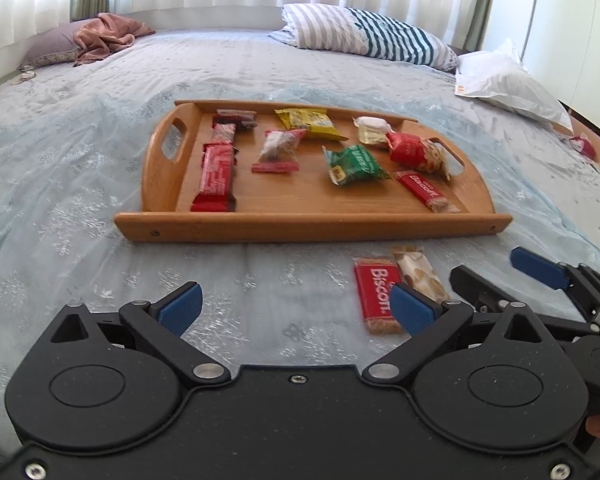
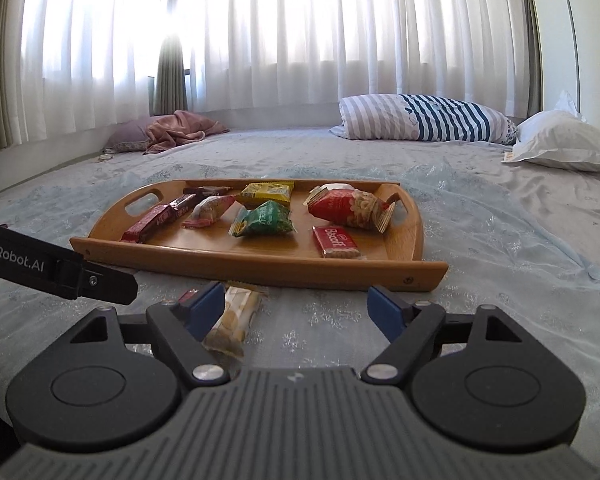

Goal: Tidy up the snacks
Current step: 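Move both open tools back to the last packets in front of the tray, then grasp the red Biscoff packet with the left tool while the right tool grasps the clear cookie packet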

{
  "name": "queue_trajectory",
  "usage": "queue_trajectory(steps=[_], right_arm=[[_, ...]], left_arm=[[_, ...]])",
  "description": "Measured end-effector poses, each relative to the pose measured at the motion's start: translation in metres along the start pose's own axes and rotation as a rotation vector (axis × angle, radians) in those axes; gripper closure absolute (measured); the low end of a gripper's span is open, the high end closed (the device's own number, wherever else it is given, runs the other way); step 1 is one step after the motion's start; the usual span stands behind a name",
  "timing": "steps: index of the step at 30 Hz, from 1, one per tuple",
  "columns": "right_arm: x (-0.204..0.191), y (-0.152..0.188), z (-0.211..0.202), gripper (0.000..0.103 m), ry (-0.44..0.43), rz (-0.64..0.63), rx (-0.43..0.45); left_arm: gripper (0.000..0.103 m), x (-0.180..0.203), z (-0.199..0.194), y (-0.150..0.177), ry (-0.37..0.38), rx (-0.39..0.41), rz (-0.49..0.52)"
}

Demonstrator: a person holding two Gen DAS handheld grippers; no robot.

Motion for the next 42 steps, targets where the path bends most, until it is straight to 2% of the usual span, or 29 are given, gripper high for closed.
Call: queue_trajectory(steps=[1,3,5,7,9,11,17,25,31,35,39,42], right_arm=[[0.0,0.002,-0.001,0.019,-0.006,-0.001,-0.002],[-0.002,0.005,-0.002,0.022,-0.015,-0.007,-0.011],[-0.003,0.008,-0.002,0.026,-0.024,-0.013,-0.02],[-0.004,0.01,-0.002,0.039,-0.03,-0.011,-0.031],[-0.005,0.013,-0.003,0.049,-0.034,0.002,-0.037],[-0.006,0.015,-0.003,0.052,-0.049,0.009,-0.041],[-0.012,0.015,-0.005,0.052,-0.078,-0.007,-0.034],[-0.019,0.015,-0.002,0.052,-0.109,-0.014,-0.045],[-0.023,0.015,0.002,0.052,-0.105,-0.014,-0.052],[-0.023,0.014,0.006,0.052,-0.074,-0.018,-0.056],[-0.017,0.014,0.008,0.052,0.007,-0.012,-0.069],[-0.009,0.013,0.009,0.052,0.031,0.008,-0.076]], left_arm=[[0.012,0.002,0.001,0.001,0.016,-0.007,0.0],[0.025,0.007,0.004,0.002,0.045,-0.028,-0.001],[0.032,0.013,0.007,0.004,0.073,-0.048,-0.002],[0.042,0.017,0.01,0.004,0.098,-0.064,-0.001],[0.067,0.021,0.015,0.004,0.124,-0.093,0.002],[0.077,0.024,0.02,0.004,0.146,-0.118,-0.005],[0.076,0.036,0.025,-0.004,0.171,-0.099,0.005],[0.073,0.044,0.04,-0.001,0.149,-0.095,0.053],[0.071,0.043,0.044,-0.003,0.155,-0.099,0.045],[0.068,0.044,0.046,-0.003,0.156,-0.103,0.052],[0.068,0.046,0.044,-0.002,0.14,-0.091,0.078],[0.069,0.044,0.043,-0.001,0.127,-0.082,0.074]])
Point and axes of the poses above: each gripper's, at about its wrist camera, not at the fingertips, and z roughly the way its jaws point, x to its right, y to its underside, the point moved 3 cm from there along z, roughly the way its jaws point, and after that the axes turned 3 degrees about x, right-handed, at the moved point
